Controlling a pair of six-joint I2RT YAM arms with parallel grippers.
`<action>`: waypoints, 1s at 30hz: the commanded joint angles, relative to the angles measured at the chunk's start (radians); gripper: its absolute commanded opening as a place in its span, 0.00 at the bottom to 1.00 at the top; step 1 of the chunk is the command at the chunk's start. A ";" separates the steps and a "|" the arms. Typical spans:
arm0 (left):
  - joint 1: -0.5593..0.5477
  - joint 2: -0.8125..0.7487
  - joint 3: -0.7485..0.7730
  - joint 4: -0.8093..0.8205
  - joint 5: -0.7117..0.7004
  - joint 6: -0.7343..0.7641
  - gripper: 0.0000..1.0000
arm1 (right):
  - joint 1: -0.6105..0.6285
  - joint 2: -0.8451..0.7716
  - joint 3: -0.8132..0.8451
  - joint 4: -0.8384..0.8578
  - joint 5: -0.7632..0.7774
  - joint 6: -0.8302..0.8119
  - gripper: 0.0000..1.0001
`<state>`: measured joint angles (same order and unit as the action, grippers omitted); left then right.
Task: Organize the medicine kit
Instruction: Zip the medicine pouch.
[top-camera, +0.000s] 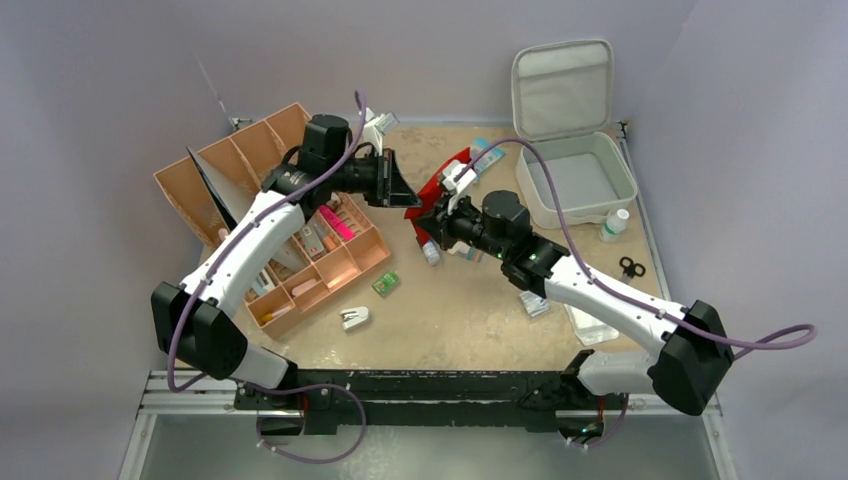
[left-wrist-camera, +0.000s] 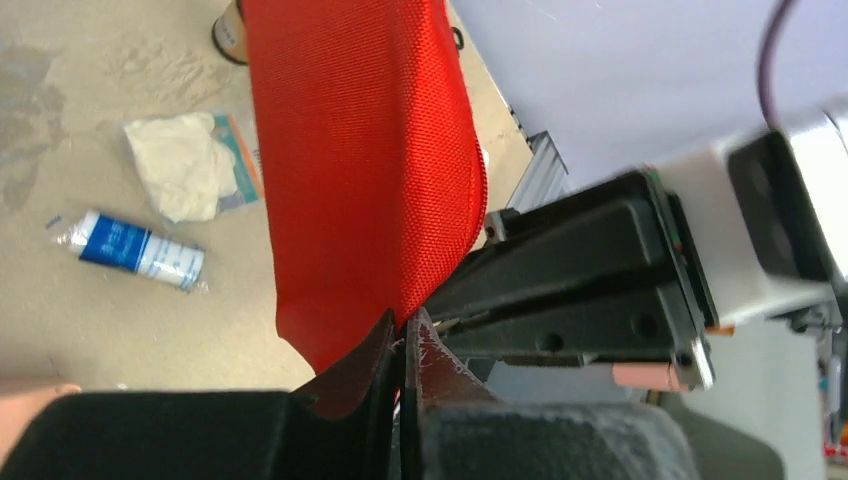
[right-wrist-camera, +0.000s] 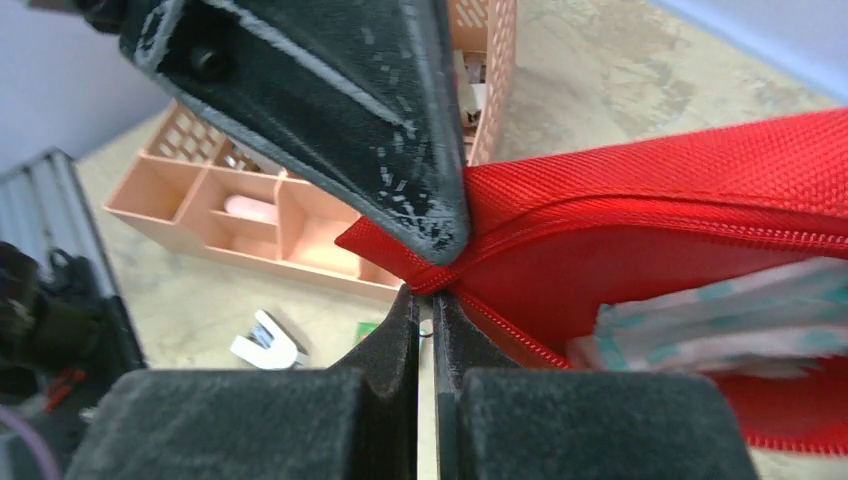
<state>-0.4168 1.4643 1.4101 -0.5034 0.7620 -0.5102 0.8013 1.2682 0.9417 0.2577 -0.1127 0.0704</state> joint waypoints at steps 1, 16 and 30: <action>0.007 -0.056 -0.015 0.134 0.154 0.129 0.00 | -0.066 -0.031 -0.066 0.114 -0.113 0.256 0.00; 0.007 0.003 0.028 0.043 0.169 0.132 0.00 | -0.096 -0.031 -0.106 0.268 -0.240 0.521 0.00; 0.009 0.001 0.072 0.070 0.220 0.066 0.45 | -0.099 -0.033 -0.156 0.455 -0.246 0.658 0.00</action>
<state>-0.4126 1.4879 1.4307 -0.4686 0.9432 -0.4065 0.7055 1.2400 0.8051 0.5388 -0.3580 0.6479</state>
